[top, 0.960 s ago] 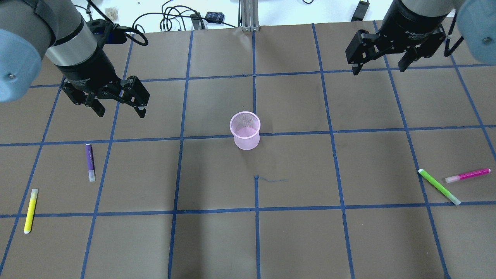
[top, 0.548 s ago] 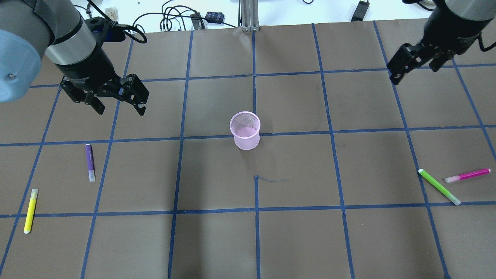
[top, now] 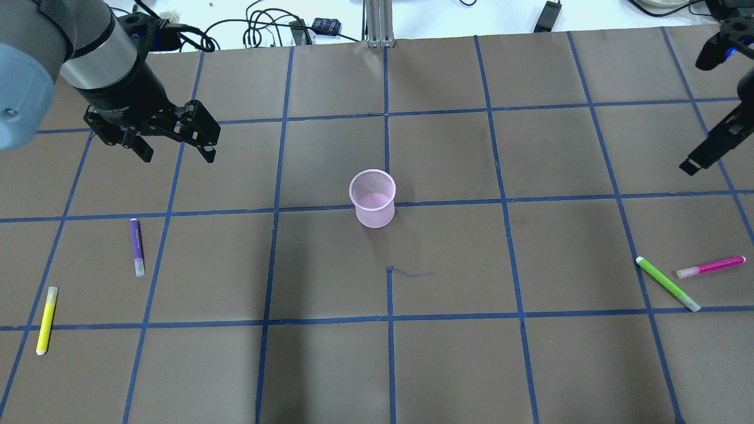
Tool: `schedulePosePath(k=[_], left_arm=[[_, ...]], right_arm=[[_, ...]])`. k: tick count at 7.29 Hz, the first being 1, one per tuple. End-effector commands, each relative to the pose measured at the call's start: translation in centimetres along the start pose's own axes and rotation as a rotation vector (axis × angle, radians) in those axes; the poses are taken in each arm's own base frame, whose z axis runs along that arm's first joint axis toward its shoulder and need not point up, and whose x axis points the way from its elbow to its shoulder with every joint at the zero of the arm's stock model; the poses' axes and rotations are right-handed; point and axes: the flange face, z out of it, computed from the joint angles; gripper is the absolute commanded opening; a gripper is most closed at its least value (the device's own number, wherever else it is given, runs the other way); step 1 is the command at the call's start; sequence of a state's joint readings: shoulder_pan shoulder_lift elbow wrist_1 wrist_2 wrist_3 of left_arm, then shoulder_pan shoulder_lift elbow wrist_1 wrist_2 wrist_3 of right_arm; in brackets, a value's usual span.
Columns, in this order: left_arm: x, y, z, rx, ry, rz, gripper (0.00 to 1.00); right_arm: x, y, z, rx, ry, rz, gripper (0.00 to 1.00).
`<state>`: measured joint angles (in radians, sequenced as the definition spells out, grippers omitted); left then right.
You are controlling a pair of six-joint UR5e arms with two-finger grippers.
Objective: Insert purple and pink pens into pink cup
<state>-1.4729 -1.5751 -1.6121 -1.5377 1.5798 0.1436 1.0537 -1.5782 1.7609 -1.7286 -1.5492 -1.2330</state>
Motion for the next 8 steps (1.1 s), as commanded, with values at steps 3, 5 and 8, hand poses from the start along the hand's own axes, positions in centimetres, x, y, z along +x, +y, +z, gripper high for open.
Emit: schedulePosePath(k=[3,5,8], left_arm=[[-8.6,-1.4,2.3,-0.008,0.016,-0.163,1.00],[-10.9,-1.6,3.6,-0.001,0.072,-0.216,1.00],[-14.6,-1.5,4.2,0.008,0.075,-0.291,1.00]], right_arm=[[2.4,9.8,10.9,0.132,0.107,-0.454,1.00],[2.4,11.1,14.9,0.164,0.134,-0.649,1.00],[6.1,15.1,18.8,0.201,0.068,-0.942,0.99]])
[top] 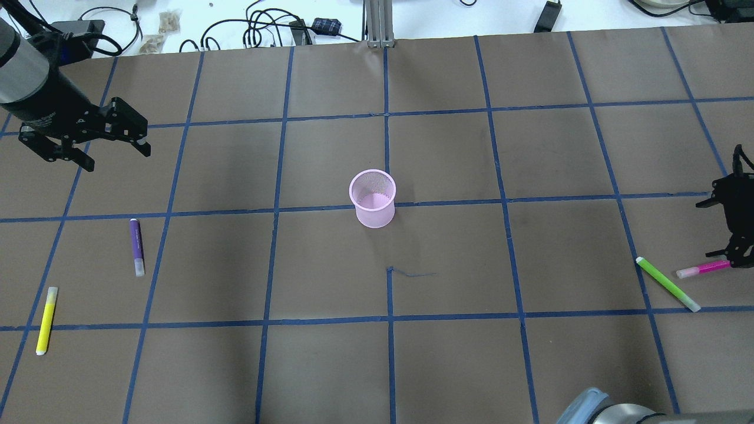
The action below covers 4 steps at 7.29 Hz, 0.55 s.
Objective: Insert purple and pink pens into pink cup
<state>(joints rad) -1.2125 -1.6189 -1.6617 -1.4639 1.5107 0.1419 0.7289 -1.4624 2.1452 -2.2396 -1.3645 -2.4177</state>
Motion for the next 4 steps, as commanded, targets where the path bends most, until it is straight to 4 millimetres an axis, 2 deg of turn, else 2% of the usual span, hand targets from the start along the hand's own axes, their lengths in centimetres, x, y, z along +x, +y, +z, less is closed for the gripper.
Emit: schedulePosePath(k=[1,3,4], left_arm=[[-1.8,-1.0,0.9,0.002,0.002,-0.032,1.00],[-3.6,-2.2,1.8,0.016,0.001,-0.056,1.00],[-4.1,-2.4,2.5,0.003,0.002,-0.067,1.00]], right_arm=[[-1.4,5.0,1.6,0.094,-0.050,-0.142,0.96],[0.1,7.5,2.3,0.161,-0.082,-0.312,0.96],[0.5,8.5,3.4,0.205,-0.097,-0.286,0.93]])
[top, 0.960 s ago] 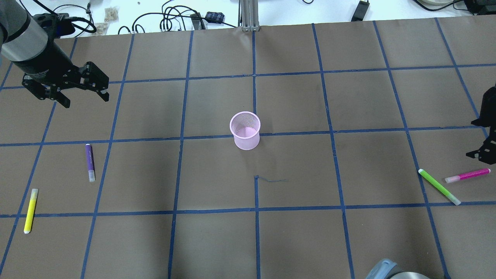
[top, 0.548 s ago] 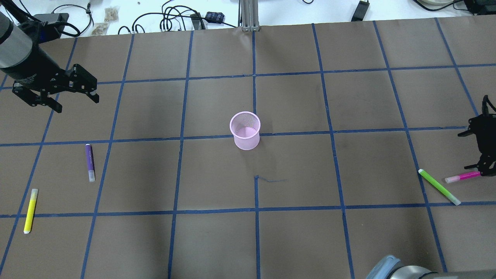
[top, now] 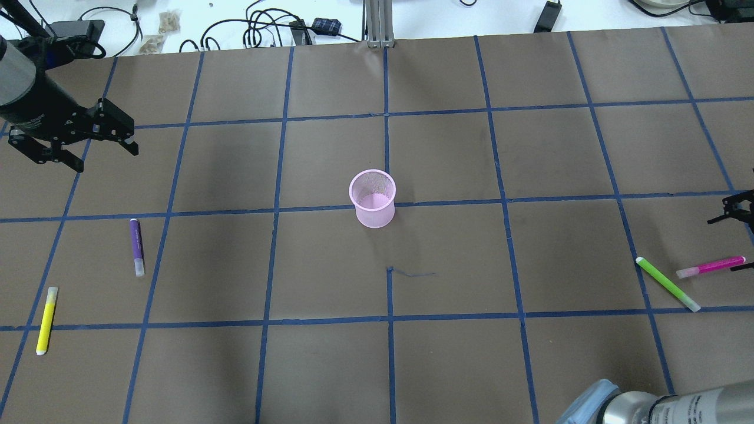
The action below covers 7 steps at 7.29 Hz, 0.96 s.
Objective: Insert purple and pink pens into pink cup
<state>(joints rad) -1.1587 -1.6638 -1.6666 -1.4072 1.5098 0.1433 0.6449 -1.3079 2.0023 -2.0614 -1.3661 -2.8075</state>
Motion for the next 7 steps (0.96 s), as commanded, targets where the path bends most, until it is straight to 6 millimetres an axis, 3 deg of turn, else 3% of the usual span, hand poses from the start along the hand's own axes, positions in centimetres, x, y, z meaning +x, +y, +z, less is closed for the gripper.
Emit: schedulePosePath(k=[1,2,3,4,5,7], left_arm=[[-1.1,-1.2,2.1,-0.004,-0.003,-0.027,1.00],[-2.3,-1.9,3.9,-0.001,-0.003,-0.041,1.00],[-4.9,-2.4,5.6,-0.005,0.002,-0.072,1.00],[-6.4,-2.5,6.1,-0.008,0.003,-0.080,1.00],[-6.5,-2.6,6.5,-0.014,0.005,-0.068,1.00],[-6.7,-2.4,8.9,-0.060,0.013,-0.069,1.00]], right_arm=[[0.4,2.8,1.8,0.114,-0.031,0.003,0.92],[0.8,3.7,1.3,0.109,-0.031,0.002,0.92],[0.6,3.5,1.4,0.153,-0.045,0.017,0.92],[-0.6,3.9,1.4,0.178,-0.044,0.046,0.92],[-1.4,4.3,1.6,0.190,-0.039,0.065,0.85],[-1.9,5.3,2.9,0.205,-0.042,0.083,0.85]])
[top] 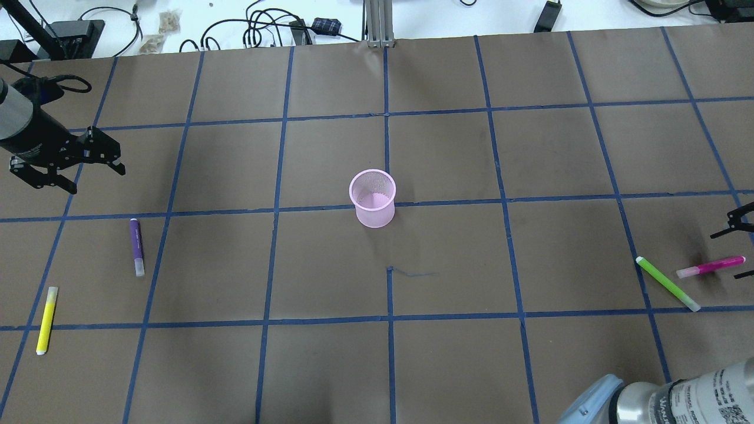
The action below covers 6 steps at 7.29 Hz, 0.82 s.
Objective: Insert purple and pink pens into pink cup
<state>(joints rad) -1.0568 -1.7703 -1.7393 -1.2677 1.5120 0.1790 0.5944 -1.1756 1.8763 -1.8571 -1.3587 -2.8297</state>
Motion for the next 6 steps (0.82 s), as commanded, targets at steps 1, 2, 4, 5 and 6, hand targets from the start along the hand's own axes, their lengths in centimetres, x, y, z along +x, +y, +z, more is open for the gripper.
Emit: schedulePosePath(k=[1,2,4,5,6], left_arm=[[-0.3,-0.1,1.6,-0.015,0.001,0.001,1.00],[-0.3,-0.1,1.8,-0.018,0.000,0.001,1.00],[-1.2,-0.6,3.7,-0.031,-0.005,-0.025,1.00],[-3.3,-1.6,5.1,0.019,-0.012,-0.053,1.00],[-4.8,-2.1,6.8,0.071,-0.024,-0.068,1.00]], right_arm=[[-0.3,1.2,1.1,0.018,-0.001,0.032,0.85],[-0.5,1.3,1.2,0.021,-0.001,0.036,0.85],[-0.5,1.3,1.1,0.020,0.001,0.024,0.34],[-0.5,1.3,1.1,0.020,0.001,0.022,0.11],[-0.5,1.2,1.1,0.021,-0.001,0.021,0.00]])
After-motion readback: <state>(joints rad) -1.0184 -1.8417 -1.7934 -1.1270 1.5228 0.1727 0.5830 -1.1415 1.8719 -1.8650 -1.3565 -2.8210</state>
